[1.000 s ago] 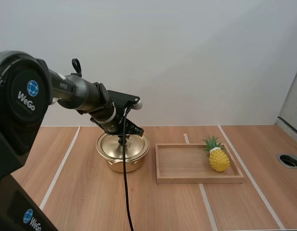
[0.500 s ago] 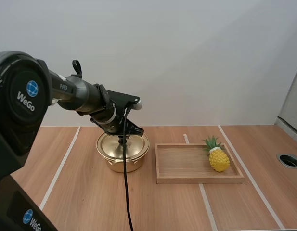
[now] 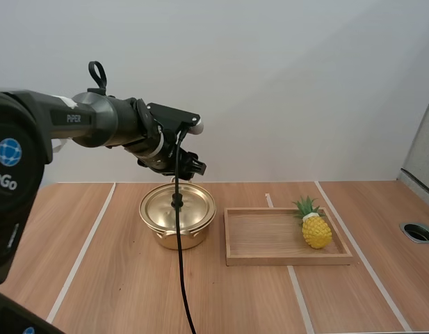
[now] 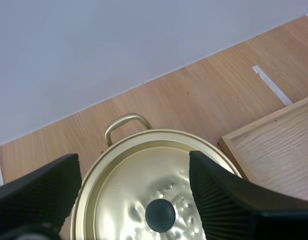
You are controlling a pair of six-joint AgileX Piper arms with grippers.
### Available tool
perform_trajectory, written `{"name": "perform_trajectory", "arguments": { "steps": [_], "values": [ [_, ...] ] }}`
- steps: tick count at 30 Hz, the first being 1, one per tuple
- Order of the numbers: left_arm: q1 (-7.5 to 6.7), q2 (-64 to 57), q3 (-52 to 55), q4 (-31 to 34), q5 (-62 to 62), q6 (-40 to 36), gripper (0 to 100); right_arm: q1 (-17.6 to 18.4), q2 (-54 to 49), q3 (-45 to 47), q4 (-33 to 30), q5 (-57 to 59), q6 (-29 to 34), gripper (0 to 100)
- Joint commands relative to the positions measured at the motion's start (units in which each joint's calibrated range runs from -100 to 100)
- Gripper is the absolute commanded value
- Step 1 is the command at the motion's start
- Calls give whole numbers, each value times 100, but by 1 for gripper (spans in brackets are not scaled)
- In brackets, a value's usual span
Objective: Open the pot, put the grape inside, and close it
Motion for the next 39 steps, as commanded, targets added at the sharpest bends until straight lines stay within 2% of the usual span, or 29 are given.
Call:
{"name": "perform_trajectory", "arguments": {
  "steps": [1,10,14,18,20,22,24,25,26,31,35,39],
  "values": [
    [-6,-117,-127,-39,155,-33,100,-27,-69,-51,-54,29,49,0],
    [-6,-117,-361,98,367,-301,100,-27,-69,-51,-54,29,49,0],
    [1,-270,-988,620,367,-799,100,-27,-69,-51,-54,29,49,0],
    [7,-617,-1820,1358,292,-821,100,-27,-69,-51,-54,29,49,0],
    [36,-813,-2214,1682,88,-843,87,-27,-69,-51,-54,7,49,0],
    [115,-1038,-2574,1783,-245,-917,64,-27,-58,-51,-54,-34,59,0],
    [231,-1240,-2928,1783,-538,-1146,32,-27,-46,-51,-54,-35,105,0],
    [317,-1372,-3127,1783,-691,-1407,7,-27,-31,-51,-54,-35,166,0],
    [392,-1482,-3242,1783,-781,-1570,0,-27,-31,-51,-54,-35,179,0],
    [660,-2067,-3746,1783,-814,-2047,0,-27,-23,-51,-54,-323,192,0],
    [706,-2606,-3760,1645,-1086,-2047,0,-27,-23,-51,24,-586,192,0],
    [706,-3200,-3760,1236,-1354,-2047,0,-27,-23,-51,328,-569,192,0]
  ]
}}
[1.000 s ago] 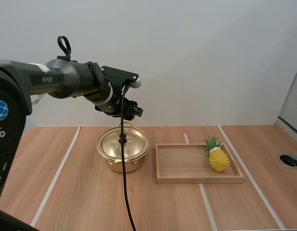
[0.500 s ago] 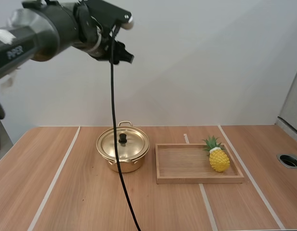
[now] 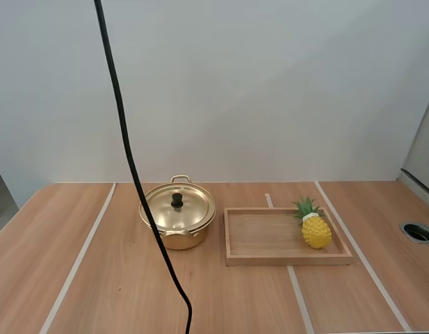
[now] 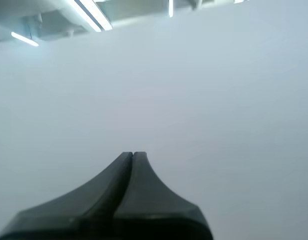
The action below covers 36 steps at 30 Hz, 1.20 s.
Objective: Open the pot, put the grape inside, and close it
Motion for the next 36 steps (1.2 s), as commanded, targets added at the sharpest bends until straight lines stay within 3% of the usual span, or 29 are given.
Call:
{"name": "perform_trajectory", "arguments": {
  "steps": [1,10,15,23,36],
  "values": [
    [19,-537,-40,-459,-313,-65,0,-27,-23,-38,321,-187,48,0],
    [19,-1669,529,-354,-180,120,0,-27,-226,194,742,-455,227,0],
    [19,-2456,1560,-354,-313,383,0,-27,-892,1288,791,-1392,227,0],
    [12,-3552,3224,-357,-870,383,0,-27,-2014,3278,800,-1807,227,0],
    [12,-4548,5340,-62,-1310,-27,0,-291,-3553,4947,1038,-1764,227,0]
  ]
}}
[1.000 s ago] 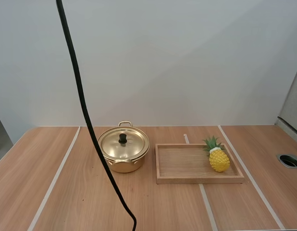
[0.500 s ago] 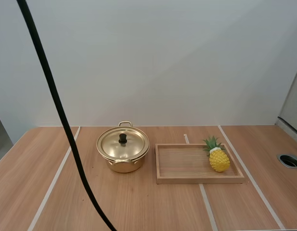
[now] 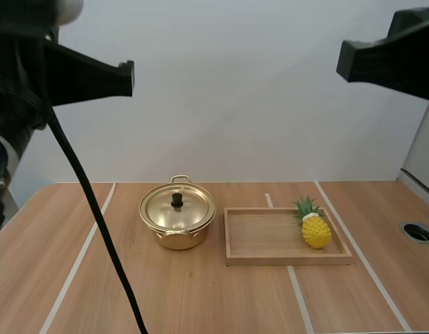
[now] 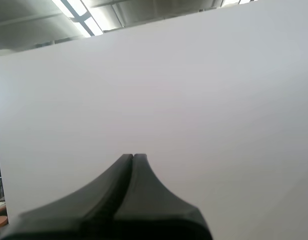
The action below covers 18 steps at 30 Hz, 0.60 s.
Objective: Open the pot, put the grape inside, and close it
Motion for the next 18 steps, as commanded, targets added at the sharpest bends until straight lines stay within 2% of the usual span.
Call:
{"name": "perform_trajectory", "arguments": {
  "steps": [1,7,10,13,18],
  "values": [
    [3,-82,243,353,-145,-434,0,-97,-399,237,216,169,21,0],
    [-5,-82,263,969,471,-1052,0,-197,-803,621,263,703,21,0],
    [-97,-106,274,1329,1193,-1425,0,-231,-820,767,303,686,21,0],
    [-194,-235,400,1989,1457,-2000,0,-317,-820,859,344,769,21,0],
    [-222,-401,718,3418,1571,-3214,0,-424,-820,905,539,1210,21,0]
  ]
}}
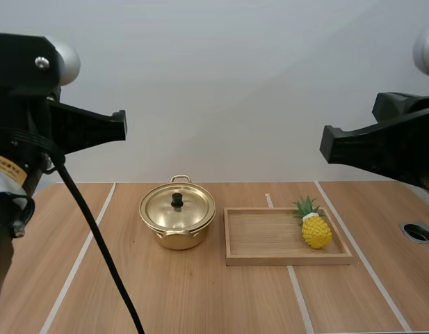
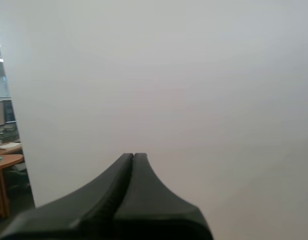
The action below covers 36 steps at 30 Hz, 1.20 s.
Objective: Open the pot, put the grape inside, and close it
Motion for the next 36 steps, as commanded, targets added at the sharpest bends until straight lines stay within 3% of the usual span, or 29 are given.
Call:
{"name": "perform_trajectory", "arguments": {
  "steps": [1,7,11,18,24,29,36],
  "values": [
    [-24,-137,218,853,183,-880,0,-43,-39,34,210,134,4,0],
    [-24,-908,870,690,727,-1065,0,-43,-39,34,788,169,-574,0],
    [-31,-1095,1349,414,1142,-606,0,-43,-39,34,780,230,-588,0],
    [-62,-1095,1439,348,-186,-562,0,-43,-39,316,671,142,-588,0],
    [-69,-1095,2188,373,-1630,-562,0,-43,-39,1881,258,-1393,-588,0],
    [-69,-1095,3098,373,-1549,-562,0,-43,-39,3308,313,-3609,-588,0],
    [-69,-1095,4077,382,-1397,-562,0,-43,-39,4479,326,-3806,-588,0]
  ]
}}
